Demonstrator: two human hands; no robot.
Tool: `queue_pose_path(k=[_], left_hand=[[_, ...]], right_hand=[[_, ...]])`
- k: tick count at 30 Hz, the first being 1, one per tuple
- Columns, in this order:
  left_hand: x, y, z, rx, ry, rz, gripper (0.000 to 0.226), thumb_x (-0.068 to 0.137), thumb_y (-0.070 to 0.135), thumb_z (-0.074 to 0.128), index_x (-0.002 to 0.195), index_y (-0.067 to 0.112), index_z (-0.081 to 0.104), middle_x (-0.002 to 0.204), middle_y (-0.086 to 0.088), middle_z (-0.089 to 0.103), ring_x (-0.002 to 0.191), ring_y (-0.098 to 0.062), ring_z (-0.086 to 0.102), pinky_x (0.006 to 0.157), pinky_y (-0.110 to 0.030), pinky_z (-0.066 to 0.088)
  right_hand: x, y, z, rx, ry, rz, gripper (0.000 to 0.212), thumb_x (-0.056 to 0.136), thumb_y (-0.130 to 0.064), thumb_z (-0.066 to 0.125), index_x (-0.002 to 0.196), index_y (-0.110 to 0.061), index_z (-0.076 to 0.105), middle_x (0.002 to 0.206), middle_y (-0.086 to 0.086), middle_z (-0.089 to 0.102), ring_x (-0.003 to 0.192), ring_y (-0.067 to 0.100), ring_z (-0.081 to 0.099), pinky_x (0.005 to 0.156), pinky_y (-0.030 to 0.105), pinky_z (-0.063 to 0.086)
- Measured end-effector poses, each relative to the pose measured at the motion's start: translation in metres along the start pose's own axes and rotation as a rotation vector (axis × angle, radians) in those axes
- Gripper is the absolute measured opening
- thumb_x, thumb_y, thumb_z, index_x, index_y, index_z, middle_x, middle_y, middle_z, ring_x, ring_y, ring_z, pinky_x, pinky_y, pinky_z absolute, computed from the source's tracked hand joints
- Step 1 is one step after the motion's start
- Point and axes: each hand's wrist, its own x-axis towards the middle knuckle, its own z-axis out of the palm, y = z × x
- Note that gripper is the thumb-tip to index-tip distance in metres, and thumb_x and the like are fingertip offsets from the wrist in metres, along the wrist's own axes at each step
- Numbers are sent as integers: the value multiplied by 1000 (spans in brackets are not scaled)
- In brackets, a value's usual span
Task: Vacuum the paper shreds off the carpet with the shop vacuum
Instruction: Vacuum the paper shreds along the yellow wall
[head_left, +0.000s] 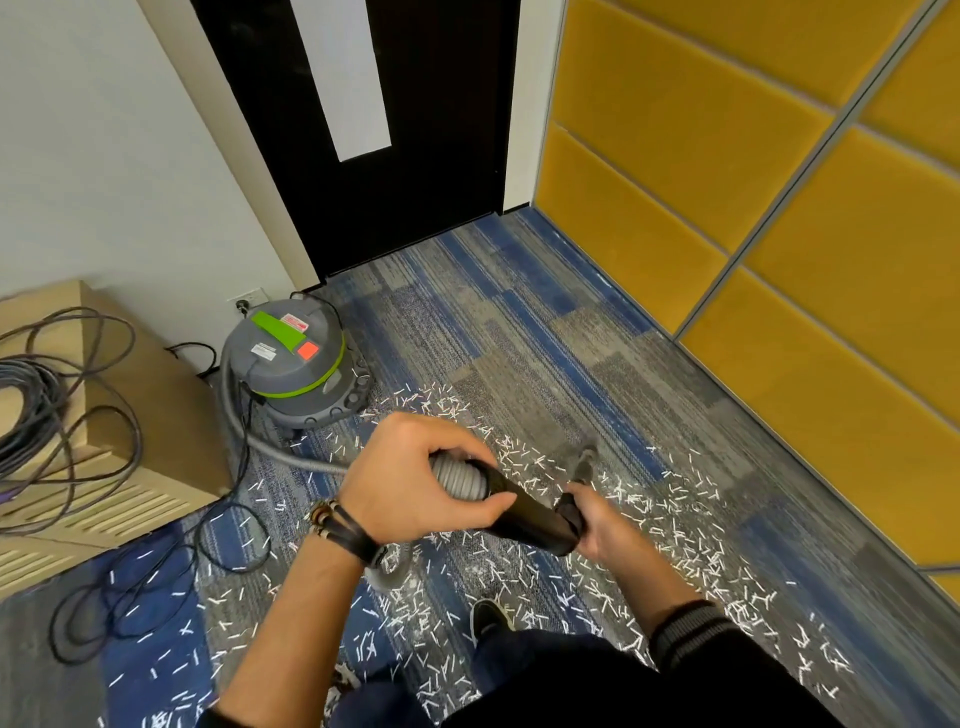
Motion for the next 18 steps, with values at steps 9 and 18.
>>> queue_pose_path(k=[9,18], left_hand=[[4,-5,31,18,21,-34,26,73,56,79,85,33,80,79,23,73,75,2,69,75,-26,58],[22,4,32,-54,-42,54,28,69,55,85,83,31,80,74,24,68,69,-1,66,68,-21,53]], right_hand=[[3,-1,-33,-36,84,38,18,98,-17,51,108,-6,41,78,13,58,54,25,63,49,34,56],[10,-10,-33,-45,37,18,20,100,-22,49,112,-7,44,78,13,62,62,26,63,59,39,61]])
